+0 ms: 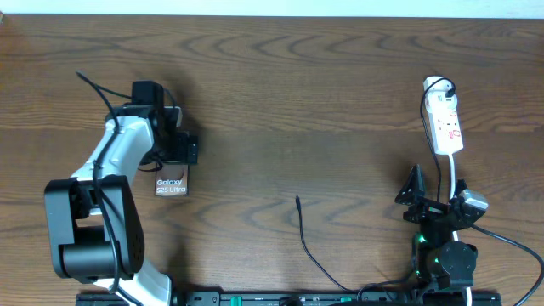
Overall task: Plug charger to phone and switch on socket
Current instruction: 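Close the left gripper on the phone's bottom edge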
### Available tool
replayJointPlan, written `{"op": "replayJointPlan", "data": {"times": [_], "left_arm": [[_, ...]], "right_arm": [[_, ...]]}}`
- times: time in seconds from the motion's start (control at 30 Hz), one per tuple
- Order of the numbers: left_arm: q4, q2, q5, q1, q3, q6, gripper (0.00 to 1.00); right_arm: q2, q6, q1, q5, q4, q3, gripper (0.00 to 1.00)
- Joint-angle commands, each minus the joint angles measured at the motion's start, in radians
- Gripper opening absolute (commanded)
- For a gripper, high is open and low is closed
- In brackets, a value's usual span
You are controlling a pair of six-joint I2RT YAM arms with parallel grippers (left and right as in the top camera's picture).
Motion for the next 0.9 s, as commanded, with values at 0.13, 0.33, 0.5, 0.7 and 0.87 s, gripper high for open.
{"op": "replayJointPlan", "data": {"times": [0.13, 0.33, 0.5, 0.7, 0.87], "left_arm": [[0.011, 0.000, -0.044, -0.014, -0.031, 0.000, 0.98], [0.026, 0.000, -0.043, -0.014, -0.047, 0.000, 0.98], [0.027, 0.000, -0.043, -0.014, -0.047, 0.000, 0.98], [0.045, 0.000, -0.043, -0.013, -0.047, 0.001, 0.98], [0.045, 0.000, -0.043, -0.013, -0.047, 0.001, 0.98]], "right_arm": [[-0.006, -0.004, 0.006, 0.012, -0.004, -0.001, 0.99], [-0.006, -0.004, 0.006, 0.012, -0.003, -0.001, 0.99], [-0.006, -0.004, 0.006, 0.012, -0.004, -0.001, 0.99], [-0.006, -0.004, 0.006, 0.012, -0.004, -0.001, 0.99], [-0.006, -0.004, 0.006, 0.012, -0.003, -0.001, 0.99]]}}
